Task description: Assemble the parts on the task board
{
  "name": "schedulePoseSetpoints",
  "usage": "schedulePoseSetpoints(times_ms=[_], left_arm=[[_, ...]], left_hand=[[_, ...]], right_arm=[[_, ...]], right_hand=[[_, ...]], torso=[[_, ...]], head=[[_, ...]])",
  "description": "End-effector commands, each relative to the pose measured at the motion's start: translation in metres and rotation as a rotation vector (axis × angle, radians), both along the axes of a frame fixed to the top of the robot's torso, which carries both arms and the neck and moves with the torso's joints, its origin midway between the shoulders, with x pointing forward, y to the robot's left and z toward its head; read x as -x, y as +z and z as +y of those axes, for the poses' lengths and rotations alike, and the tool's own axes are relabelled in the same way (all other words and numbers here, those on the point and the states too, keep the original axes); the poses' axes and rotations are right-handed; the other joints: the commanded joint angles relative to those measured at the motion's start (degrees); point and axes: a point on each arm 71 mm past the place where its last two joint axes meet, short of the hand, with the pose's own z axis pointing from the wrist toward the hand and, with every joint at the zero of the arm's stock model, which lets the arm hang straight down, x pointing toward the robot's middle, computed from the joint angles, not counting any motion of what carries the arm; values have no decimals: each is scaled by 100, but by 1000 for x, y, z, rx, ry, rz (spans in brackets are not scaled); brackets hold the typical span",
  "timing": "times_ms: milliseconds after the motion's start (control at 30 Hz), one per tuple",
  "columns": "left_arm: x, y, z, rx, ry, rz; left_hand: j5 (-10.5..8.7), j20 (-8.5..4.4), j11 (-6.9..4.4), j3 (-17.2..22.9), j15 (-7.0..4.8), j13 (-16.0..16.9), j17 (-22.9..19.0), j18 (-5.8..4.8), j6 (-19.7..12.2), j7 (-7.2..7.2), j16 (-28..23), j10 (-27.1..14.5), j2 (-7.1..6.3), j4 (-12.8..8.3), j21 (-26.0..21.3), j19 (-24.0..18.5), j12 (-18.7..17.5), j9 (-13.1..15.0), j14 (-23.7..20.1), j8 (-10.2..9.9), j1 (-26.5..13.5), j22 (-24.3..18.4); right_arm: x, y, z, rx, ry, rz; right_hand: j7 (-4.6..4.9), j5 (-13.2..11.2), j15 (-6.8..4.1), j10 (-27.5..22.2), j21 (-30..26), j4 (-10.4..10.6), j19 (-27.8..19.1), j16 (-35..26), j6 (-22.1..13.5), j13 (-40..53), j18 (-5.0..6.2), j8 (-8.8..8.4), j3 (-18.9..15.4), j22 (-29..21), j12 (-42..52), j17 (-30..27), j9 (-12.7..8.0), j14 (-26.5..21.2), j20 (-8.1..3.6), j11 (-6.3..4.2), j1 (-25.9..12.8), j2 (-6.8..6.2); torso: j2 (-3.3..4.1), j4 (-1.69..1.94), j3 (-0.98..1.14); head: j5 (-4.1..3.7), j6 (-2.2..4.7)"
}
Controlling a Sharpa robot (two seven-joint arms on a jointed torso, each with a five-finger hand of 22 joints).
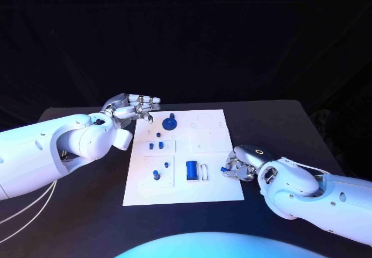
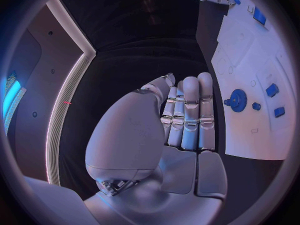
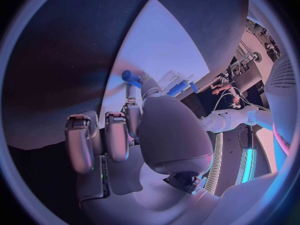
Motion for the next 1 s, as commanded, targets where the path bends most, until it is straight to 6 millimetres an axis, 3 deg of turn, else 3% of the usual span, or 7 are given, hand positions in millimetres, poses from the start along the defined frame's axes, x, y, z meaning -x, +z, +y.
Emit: schedulePoseSetpoints(times_ms=[33, 367, 500, 667, 1000], left_arm=[[1, 1, -2, 10, -11, -1], [0, 1, -2, 9, -10, 0], [0, 1, -3, 9, -11, 0], [0, 1, -3, 9, -11, -1], [1, 1, -5, 11, -16, 1]], left_hand=[[-22, 19, -17, -44, 22, 5, -9, 77, -51, 2, -32, -36, 65, 1, -30, 30, 26, -9, -15, 3, -14, -8], [-20, 19, -18, -43, 21, 6, -10, 77, -52, 2, -32, -39, 69, -1, -32, 31, 30, -9, -15, 4, -8, -9], [-20, 19, -18, -43, 21, 6, -10, 77, -52, 2, -32, -39, 69, -1, -32, 31, 30, -9, -15, 4, -8, -9], [-20, 19, -18, -43, 21, 6, -10, 77, -52, 2, -32, -39, 69, -1, -32, 31, 30, -9, -15, 4, -8, -9], [-20, 19, -18, -43, 21, 6, -10, 77, -52, 2, -32, -39, 69, -1, -32, 31, 30, -9, -15, 4, -8, -9]], right_arm=[[9, -20, -5, 171, 19, 95], [12, -6, 3, 33, -34, 45], [10, 4, 8, -43, -59, 40], [8, 14, 19, -145, -74, 38], [7, 11, 33, -216, -95, 127]], right_hand=[[11, 201, -5, -29, 26, -38, 590, -18, 63, -731, -38, -18, 162, 1506, -24, 847, -204, 452, -3, 17, 266, 84], [-46, 1265, -42, 77, 26, 2, 590, 12, 172, -648, -38, 10, 871, 1506, 75, 907, -181, 468, -27, -38, 65, -82], [-57, 1379, -52, 115, 26, 0, 590, 21, 151, -625, -38, 56, 1145, 1506, 100, 926, -116, 472, -37, -49, -71, -180], [-79, 1424, -65, 177, 26, 68, 590, 40, 119, -579, -38, 97, 1376, 1506, 163, 961, -53, 481, -43, -56, -282, -204], [-91, 1453, -73, 208, 26, 157, 590, 49, 103, -558, -38, 137, 1568, 1506, 183, 978, 7, 485, -54, -65, -542, -278]], torso=[[-3, 4, 0], [-2, 0, 2], [-1, -1, 1], [4, 2, 4], [6, 3, 0]], head=[[4, -5], [18, 16], [11, 31], [15, 40], [-1, 41]])
